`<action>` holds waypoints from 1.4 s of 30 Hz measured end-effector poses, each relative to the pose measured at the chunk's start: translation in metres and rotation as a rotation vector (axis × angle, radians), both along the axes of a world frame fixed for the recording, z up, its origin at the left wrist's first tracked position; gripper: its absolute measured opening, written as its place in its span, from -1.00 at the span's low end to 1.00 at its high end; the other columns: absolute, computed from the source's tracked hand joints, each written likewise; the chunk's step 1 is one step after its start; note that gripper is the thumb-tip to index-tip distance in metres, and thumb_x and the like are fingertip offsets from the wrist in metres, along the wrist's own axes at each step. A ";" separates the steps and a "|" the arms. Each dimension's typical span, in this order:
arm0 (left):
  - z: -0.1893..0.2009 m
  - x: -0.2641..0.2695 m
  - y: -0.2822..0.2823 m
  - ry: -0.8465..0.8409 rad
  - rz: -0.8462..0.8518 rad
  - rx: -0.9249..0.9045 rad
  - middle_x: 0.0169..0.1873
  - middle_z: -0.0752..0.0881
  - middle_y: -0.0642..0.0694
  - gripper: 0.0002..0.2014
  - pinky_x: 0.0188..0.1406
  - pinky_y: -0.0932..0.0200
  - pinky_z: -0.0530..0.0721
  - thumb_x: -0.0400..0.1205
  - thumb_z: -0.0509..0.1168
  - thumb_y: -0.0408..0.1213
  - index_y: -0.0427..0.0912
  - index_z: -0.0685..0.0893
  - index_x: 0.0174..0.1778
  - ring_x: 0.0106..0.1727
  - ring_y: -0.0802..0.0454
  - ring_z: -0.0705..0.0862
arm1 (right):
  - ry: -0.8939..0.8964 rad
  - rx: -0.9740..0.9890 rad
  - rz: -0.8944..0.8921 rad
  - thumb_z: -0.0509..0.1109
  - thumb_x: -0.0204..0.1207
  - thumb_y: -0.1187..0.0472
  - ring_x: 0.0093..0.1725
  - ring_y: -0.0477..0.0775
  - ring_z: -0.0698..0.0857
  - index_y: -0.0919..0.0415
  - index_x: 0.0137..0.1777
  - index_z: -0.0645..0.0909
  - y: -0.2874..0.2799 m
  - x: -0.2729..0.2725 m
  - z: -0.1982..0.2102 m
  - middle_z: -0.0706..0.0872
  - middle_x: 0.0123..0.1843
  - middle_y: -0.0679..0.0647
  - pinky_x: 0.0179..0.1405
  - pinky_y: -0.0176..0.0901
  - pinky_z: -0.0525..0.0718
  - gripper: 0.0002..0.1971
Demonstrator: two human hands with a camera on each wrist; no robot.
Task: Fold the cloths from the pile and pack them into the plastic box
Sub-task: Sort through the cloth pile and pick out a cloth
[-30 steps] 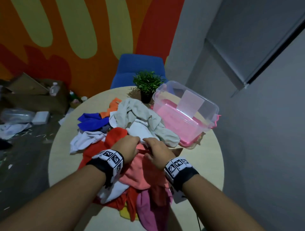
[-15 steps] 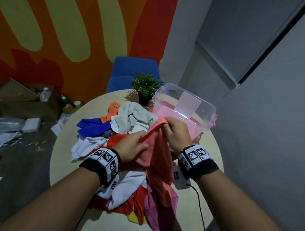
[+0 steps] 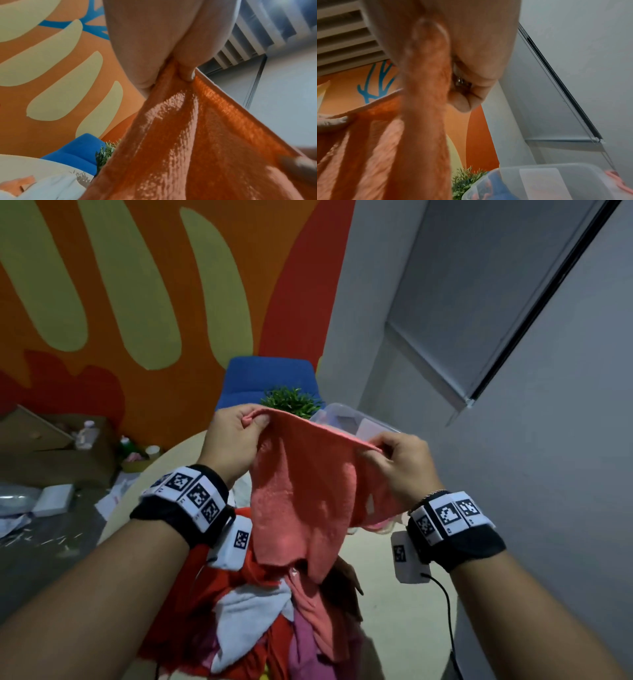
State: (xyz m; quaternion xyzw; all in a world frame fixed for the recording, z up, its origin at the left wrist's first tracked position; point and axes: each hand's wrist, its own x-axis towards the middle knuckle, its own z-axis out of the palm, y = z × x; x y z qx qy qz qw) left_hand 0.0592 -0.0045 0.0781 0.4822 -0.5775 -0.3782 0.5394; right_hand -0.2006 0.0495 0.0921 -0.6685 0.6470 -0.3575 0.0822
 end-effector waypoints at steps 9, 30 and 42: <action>0.014 -0.018 -0.006 0.062 0.172 -0.078 -0.15 0.84 -0.01 -0.81 0.08 -0.05 0.79 0.67 0.33 -0.34 0.01 0.82 -0.10 -0.08 0.06 0.80 | -0.159 0.032 0.010 0.34 0.67 0.04 -0.11 0.02 0.77 -0.06 -0.06 0.64 0.003 -0.025 -0.019 0.80 -0.16 -0.06 0.01 0.02 0.72 -0.91; -0.058 0.000 -0.018 -0.567 0.063 0.125 -0.13 0.79 0.03 -0.86 -0.01 0.20 0.55 0.66 0.37 -0.32 -0.01 0.81 -0.08 0.01 0.00 0.73 | 0.112 0.318 -0.020 0.44 0.52 0.17 -0.14 0.17 0.74 0.11 -0.18 0.76 -0.033 -0.033 -0.064 0.80 -0.22 0.10 -0.19 -0.12 0.57 -0.90; -0.103 0.022 -0.015 -0.462 0.259 0.130 -0.15 0.84 0.04 -0.89 0.10 0.22 0.68 0.56 0.51 -0.31 -0.04 0.88 -0.05 -0.10 0.10 0.75 | 0.017 0.309 -0.064 0.37 0.49 0.41 -0.24 -0.08 0.66 0.15 -0.14 0.77 -0.029 -0.021 -0.114 0.75 -0.21 0.00 -0.04 -0.22 0.62 -0.80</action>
